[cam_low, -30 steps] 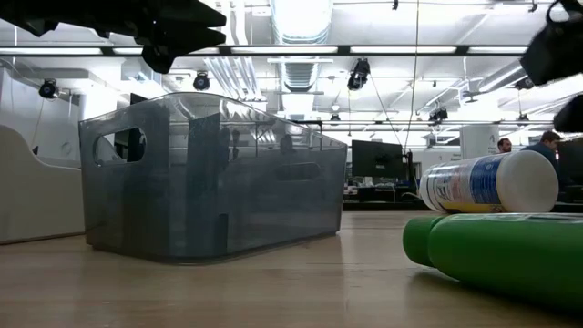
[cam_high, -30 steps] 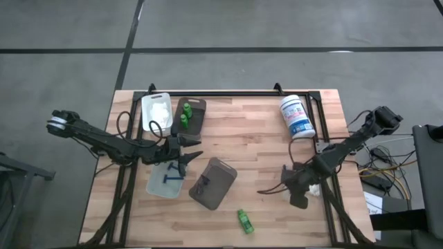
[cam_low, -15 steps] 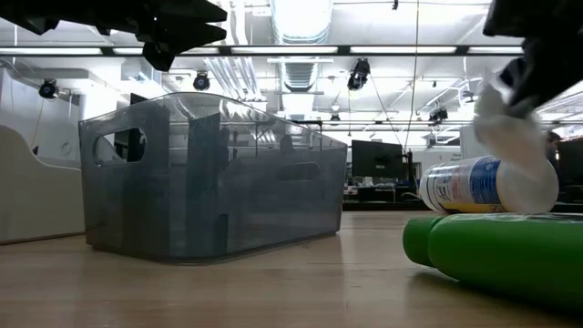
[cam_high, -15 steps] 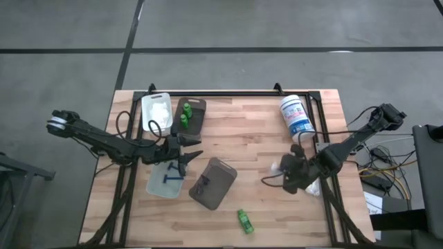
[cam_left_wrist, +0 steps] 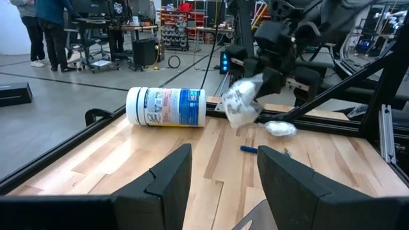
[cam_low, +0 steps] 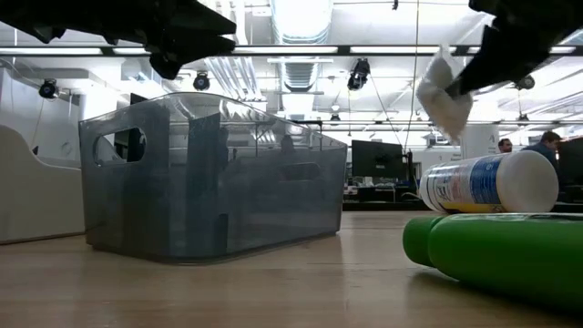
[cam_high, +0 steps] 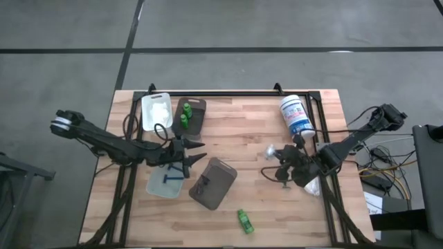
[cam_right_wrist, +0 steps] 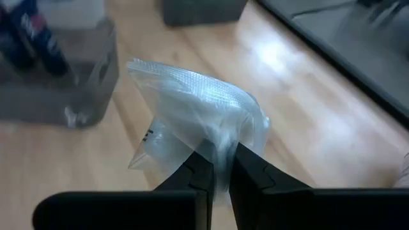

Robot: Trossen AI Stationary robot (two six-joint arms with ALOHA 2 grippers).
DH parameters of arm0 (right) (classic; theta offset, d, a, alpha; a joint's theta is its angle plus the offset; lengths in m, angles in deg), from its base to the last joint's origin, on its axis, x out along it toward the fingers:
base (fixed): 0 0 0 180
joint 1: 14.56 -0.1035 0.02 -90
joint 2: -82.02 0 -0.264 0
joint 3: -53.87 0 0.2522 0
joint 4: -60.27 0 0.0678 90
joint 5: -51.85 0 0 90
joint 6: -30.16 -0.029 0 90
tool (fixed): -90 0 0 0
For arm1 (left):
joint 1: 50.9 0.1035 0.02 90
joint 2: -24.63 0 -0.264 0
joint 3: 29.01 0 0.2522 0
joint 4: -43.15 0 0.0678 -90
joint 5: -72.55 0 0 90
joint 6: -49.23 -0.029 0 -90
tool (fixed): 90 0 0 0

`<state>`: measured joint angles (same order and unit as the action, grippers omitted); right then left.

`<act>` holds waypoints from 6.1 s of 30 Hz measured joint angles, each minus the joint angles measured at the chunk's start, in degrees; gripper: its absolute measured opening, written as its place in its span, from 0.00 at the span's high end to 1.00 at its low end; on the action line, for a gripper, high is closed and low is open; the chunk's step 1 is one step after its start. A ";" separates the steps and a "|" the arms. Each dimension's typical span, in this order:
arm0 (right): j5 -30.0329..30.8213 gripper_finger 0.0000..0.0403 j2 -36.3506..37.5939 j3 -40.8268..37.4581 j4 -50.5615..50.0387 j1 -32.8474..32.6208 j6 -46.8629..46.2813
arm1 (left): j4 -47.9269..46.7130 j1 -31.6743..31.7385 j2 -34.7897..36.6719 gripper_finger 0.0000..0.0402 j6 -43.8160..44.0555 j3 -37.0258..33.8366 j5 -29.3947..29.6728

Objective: Pick & Place Travel size toiletries
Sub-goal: Put the cotton pack into the white bin

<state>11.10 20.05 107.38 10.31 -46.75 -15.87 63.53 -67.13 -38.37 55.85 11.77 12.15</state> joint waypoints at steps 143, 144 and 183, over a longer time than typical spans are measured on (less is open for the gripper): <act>-10.78 0.32 -12.00 1.05 38.53 7.71 32.69 | -10.37 1.92 -22.60 0.94 -6.14 21.83 -0.98; -10.78 0.33 -12.00 1.05 38.32 7.71 32.70 | -10.35 1.99 -22.02 0.94 -6.15 21.44 -0.97; -10.66 0.55 -1.46 0.15 28.40 7.91 33.17 | -21.63 20.68 19.72 0.94 2.46 -3.43 4.05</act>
<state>0.44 18.59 107.53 38.71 -38.84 17.30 41.90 -46.45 -18.66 58.31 8.34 16.20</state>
